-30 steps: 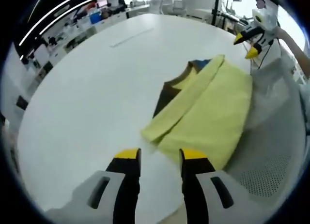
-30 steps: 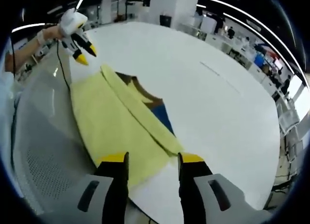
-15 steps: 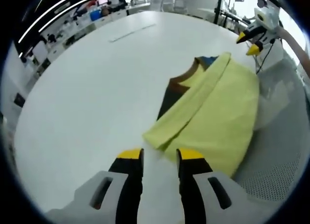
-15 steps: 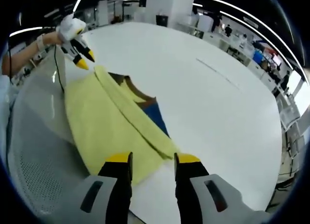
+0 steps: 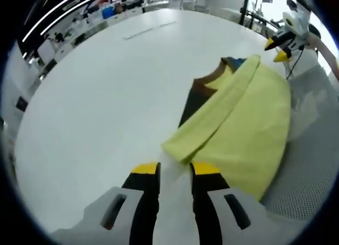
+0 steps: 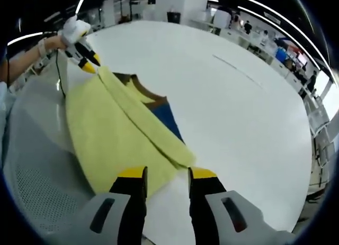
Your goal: Fold the garment on the visible template until the final outline fits inside the template.
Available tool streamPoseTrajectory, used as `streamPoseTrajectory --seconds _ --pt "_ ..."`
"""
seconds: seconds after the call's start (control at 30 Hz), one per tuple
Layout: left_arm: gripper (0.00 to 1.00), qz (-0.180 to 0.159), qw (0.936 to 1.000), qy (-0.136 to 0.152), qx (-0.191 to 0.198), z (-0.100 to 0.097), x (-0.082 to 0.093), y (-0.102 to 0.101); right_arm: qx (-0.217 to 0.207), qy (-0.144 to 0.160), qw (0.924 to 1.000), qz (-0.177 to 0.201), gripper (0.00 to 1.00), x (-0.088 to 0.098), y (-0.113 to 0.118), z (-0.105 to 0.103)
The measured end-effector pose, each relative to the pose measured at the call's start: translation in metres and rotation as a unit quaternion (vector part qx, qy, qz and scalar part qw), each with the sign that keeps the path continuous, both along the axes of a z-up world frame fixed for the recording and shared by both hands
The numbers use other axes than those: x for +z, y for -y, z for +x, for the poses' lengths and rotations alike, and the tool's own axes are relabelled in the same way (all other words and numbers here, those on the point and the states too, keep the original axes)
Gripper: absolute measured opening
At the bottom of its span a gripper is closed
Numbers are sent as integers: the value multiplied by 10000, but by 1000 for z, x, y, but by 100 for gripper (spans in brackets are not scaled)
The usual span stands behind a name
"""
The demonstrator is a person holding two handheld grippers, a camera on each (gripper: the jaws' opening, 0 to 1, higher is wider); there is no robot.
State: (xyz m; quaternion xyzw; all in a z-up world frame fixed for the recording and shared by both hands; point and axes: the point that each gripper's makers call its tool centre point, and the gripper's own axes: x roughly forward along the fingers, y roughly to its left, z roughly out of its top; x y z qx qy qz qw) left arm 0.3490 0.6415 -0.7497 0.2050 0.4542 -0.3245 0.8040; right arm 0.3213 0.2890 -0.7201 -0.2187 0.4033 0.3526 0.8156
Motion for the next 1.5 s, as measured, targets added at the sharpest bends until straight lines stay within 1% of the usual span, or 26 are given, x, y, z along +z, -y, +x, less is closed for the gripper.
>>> streamPoseTrajectory --seconds 0.07,0.33,0.47,0.6,0.77,0.87,1.23,1.5 --pt "19 -1 10000 18 13 1 0 1 -3 -3 10000 -15 30 -2 1 2" --pt "19 -3 10000 -60 34 2 -6 0 -71 -64 10000 -23 27 -9 5 11" --pt "17 -46 10000 -50 44 3 -6 2 -122 -99 9999 -8 24 -13 5 13" --pt "15 -87 9999 -97 42 4 -8 4 -201 -136 9997 25 19 -17 7 16" --pt "13 -97 9999 -114 43 5 -9 5 -280 -160 9995 61 18 -20 10 18" --pt "12 -98 9998 -141 23 5 -11 6 -330 -174 9993 29 15 -24 13 20" --pt "7 -162 9997 -159 28 8 -12 8 -354 -242 9991 21 12 -30 14 24" --pt "6 -212 9996 -143 94 8 -13 8 -405 -284 9988 25 9 -36 16 25"
